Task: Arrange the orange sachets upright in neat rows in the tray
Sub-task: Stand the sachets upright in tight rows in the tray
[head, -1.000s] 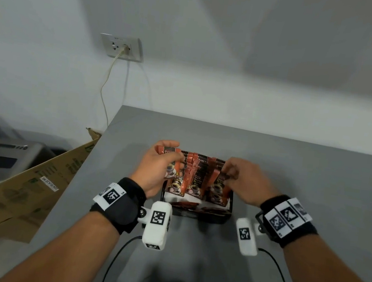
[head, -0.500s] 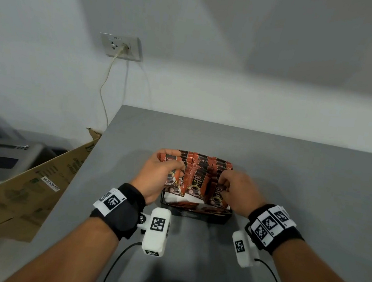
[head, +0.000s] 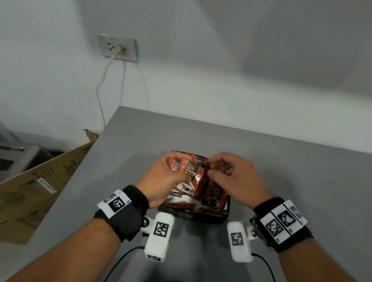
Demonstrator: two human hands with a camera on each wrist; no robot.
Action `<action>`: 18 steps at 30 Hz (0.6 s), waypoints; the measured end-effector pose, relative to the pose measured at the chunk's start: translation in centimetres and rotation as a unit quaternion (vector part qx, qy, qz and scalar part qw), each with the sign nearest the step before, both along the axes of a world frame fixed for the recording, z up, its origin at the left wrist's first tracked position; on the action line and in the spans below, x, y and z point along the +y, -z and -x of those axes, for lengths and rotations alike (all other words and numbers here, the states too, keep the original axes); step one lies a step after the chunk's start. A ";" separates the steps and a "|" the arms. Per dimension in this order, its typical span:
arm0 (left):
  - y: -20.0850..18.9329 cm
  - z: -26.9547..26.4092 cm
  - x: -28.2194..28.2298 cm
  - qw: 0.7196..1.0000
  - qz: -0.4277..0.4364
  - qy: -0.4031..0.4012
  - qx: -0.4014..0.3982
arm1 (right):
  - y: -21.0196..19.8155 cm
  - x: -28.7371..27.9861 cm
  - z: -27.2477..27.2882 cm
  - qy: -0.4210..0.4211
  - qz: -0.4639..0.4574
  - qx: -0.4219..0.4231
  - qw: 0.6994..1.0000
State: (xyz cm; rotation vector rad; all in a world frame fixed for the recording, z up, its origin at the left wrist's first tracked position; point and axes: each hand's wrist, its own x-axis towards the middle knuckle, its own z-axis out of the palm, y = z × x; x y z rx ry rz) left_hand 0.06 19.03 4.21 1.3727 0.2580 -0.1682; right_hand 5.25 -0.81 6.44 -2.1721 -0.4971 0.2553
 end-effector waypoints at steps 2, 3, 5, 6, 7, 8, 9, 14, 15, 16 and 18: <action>-0.2 -0.1 -0.4 1.000 -0.008 0.020 -0.021 | -1.0 1.2 0.1 -0.036 -0.026 0.029 0.999; -0.1 -0.2 -0.5 0.999 -0.014 0.023 -0.024 | -1.2 1.7 0.0 -0.044 -0.020 0.024 0.999; 0.0 -0.4 -0.2 0.999 -0.032 0.005 -0.024 | -1.4 2.2 -0.6 -0.035 0.007 0.004 0.999; 0.2 -0.5 0.2 0.999 -0.043 -0.019 -0.019 | -1.2 2.3 -1.0 -0.022 0.023 0.001 0.999; 0.4 -0.6 0.6 0.997 -0.051 -0.051 -0.009 | -0.9 2.3 -1.4 -0.012 0.041 0.006 0.999; 0.6 -0.6 1.1 0.995 -0.054 -0.085 0.003 | -0.5 2.3 -1.7 -0.006 0.063 0.014 0.998; 0.8 -0.6 1.5 0.992 -0.052 -0.111 0.012 | 0.0 2.4 -1.9 -0.007 0.091 0.022 0.996; 1.0 -0.2 2.6 0.992 -0.052 -0.115 0.021 | 2.7 3.7 -2.1 -0.033 0.190 0.022 0.981; 1.0 -0.1 2.6 0.993 -0.052 -0.107 0.020 | 3.1 4.0 -2.1 -0.038 0.202 0.019 0.979; 1.0 0.0 2.6 0.994 -0.048 -0.101 0.019 | 3.4 4.2 -2.1 -0.041 0.213 0.015 0.976; 1.1 0.0 2.6 0.994 -0.043 -0.097 0.020 | 4.0 4.5 -2.1 -0.047 0.234 0.005 0.971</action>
